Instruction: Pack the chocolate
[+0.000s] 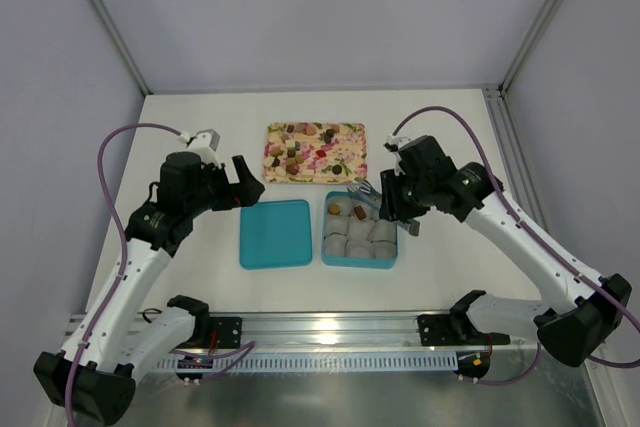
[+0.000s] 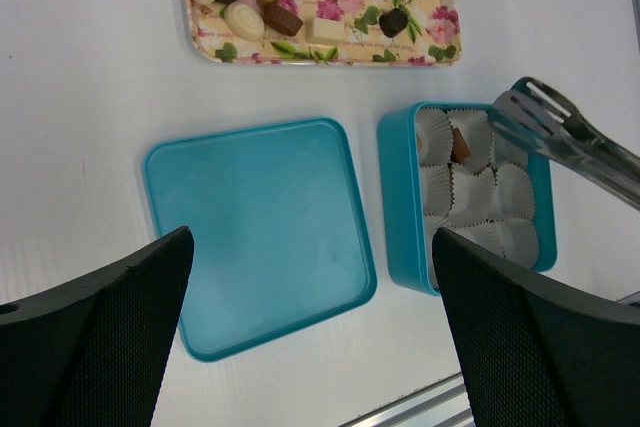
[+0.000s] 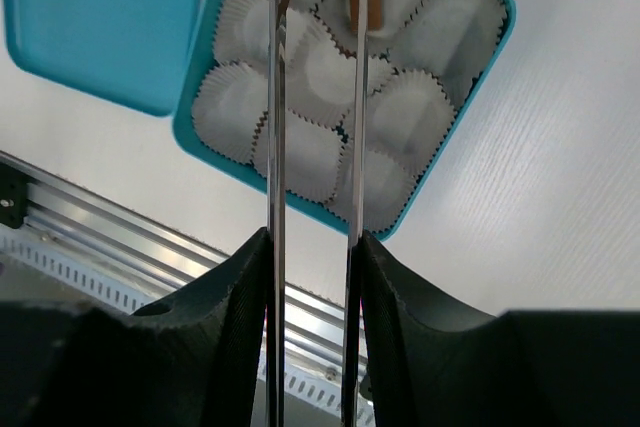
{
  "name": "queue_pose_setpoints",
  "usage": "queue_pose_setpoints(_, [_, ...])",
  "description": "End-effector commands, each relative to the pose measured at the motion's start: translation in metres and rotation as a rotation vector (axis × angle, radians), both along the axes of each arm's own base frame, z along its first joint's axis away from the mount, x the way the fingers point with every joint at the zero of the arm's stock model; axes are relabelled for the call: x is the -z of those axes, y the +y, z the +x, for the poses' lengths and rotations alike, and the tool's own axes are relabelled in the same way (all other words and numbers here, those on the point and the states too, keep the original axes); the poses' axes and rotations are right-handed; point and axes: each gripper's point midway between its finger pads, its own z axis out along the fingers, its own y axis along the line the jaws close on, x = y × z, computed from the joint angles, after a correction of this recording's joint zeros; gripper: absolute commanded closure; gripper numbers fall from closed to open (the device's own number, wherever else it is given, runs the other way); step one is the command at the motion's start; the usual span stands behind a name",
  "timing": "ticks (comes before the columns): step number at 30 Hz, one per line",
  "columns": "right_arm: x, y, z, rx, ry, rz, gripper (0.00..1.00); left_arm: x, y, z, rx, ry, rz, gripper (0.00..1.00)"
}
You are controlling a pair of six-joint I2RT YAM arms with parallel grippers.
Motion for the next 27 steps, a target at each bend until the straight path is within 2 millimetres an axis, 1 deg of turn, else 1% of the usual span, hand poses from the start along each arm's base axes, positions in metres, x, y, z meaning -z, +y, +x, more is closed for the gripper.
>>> queue_pose_setpoints(1, [-0.04, 0.018, 0.018, -0.039, -0.097, 0.082, 0.59, -0.007, -0.002, 0.002, 0.011, -0.028, -0.015, 0.0])
queue_pose_setpoints(2, [-0.04, 0.022, 0.022, -0.045, -0.093, 0.086, 0.6, -0.007, -0.002, 0.002, 0.009, -0.026, -0.014, 0.0])
queue_pose_setpoints(4, [-0.048, 0.036, 0.035, -0.072, -0.12, 0.113, 0.61, -0.008, -0.002, 0.002, 0.009, -0.03, -0.012, 0.0])
queue_pose_setpoints(5, [-0.042, 0.044, 0.043, -0.083, -0.103, 0.113, 0.61, -0.006, -0.002, 0.002, 0.009, -0.024, -0.011, 0.0])
queue_pose_setpoints(6, [-0.051, 0.05, 0.051, -0.094, -0.126, 0.125, 0.61, -0.007, -0.002, 0.002, 0.008, -0.029, -0.011, 0.0])
queue_pose_setpoints(7, [-0.051, 0.056, 0.058, -0.107, -0.13, 0.122, 0.61, -0.006, -0.001, 0.003, 0.005, -0.027, -0.009, 0.0])
queue_pose_setpoints(8, [-0.043, 0.063, 0.067, -0.121, -0.109, 0.11, 0.61, -0.007, -0.001, 0.003, 0.002, -0.03, -0.009, 0.0])
queue_pose_setpoints(9, [-0.051, 0.07, 0.077, -0.13, -0.13, 0.119, 0.61, -0.006, -0.001, 0.003, 0.004, -0.026, -0.01, 0.0])
queue_pose_setpoints(10, [-0.051, 0.075, 0.083, -0.153, -0.138, 0.116, 0.61, -0.007, -0.001, 0.003, 0.002, -0.03, -0.008, 0.0])
queue_pose_setpoints(11, [-0.047, 0.085, 0.093, -0.17, -0.124, 0.116, 0.61, -0.006, -0.001, 0.003, 0.002, -0.027, -0.008, 0.0])
queue_pose_setpoints(13, [-0.044, 0.094, 0.102, -0.19, -0.122, 0.107, 0.61, -0.005, 0.0, 0.003, 0.0, -0.026, -0.006, 0.0])
queue_pose_setpoints(14, [-0.048, 0.099, 0.109, -0.206, -0.137, 0.103, 0.61, -0.006, 0.0, 0.003, 0.0, -0.028, -0.006, 0.0])
queue_pose_setpoints(15, [-0.035, 0.104, 0.113, -0.216, -0.109, 0.076, 0.61, -0.005, 0.0, 0.003, 0.0, -0.026, -0.005, 0.0])
queue_pose_setpoints(16, [-0.03, 0.11, 0.115, -0.23, -0.104, 0.063, 0.61, -0.006, 0.0, 0.003, -0.003, -0.028, -0.004, 0.0])
queue_pose_setpoints(17, [-0.035, 0.116, 0.12, -0.244, -0.12, 0.059, 0.61, -0.006, 0.001, 0.004, -0.006, -0.028, -0.004, 0.0])
queue_pose_setpoints(18, [-0.022, 0.119, 0.124, -0.248, -0.095, 0.028, 0.61, -0.006, 0.001, 0.004, -0.006, -0.029, -0.002, 0.0])
queue_pose_setpoints(19, [-0.02, 0.123, 0.126, -0.253, -0.098, 0.018, 0.61, -0.006, 0.001, 0.004, -0.008, -0.029, -0.002, 0.0])
queue_pose_setpoints(20, [-0.022, 0.129, 0.129, -0.265, -0.11, 0.015, 0.61, -0.006, 0.002, 0.004, -0.01, -0.029, -0.001, 0.0])
queue_pose_setpoints(21, [-0.011, 0.132, 0.13, -0.269, -0.086, -0.008, 0.61, -0.006, 0.002, 0.004, -0.011, -0.031, -0.001, 0.0])
queue_pose_setpoints(24, [-0.005, 0.138, 0.135, -0.282, -0.091, -0.039, 0.59, -0.005, 0.002, 0.004, -0.01, -0.027, 0.002, 0.0])
queue_pose_setpoints(25, [0.004, 0.139, 0.138, -0.278, -0.08, -0.062, 0.59, -0.004, 0.003, 0.004, -0.014, -0.025, 0.002, 0.0])
queue_pose_setpoints(26, [0.003, 0.142, 0.139, -0.283, -0.086, -0.063, 0.59, -0.005, 0.002, 0.004, -0.014, -0.028, 0.001, 0.0])
queue_pose_setpoints(27, [0.006, 0.144, 0.139, -0.289, -0.081, -0.071, 0.59, -0.003, 0.002, 0.004, -0.012, -0.022, 0.003, 0.0])
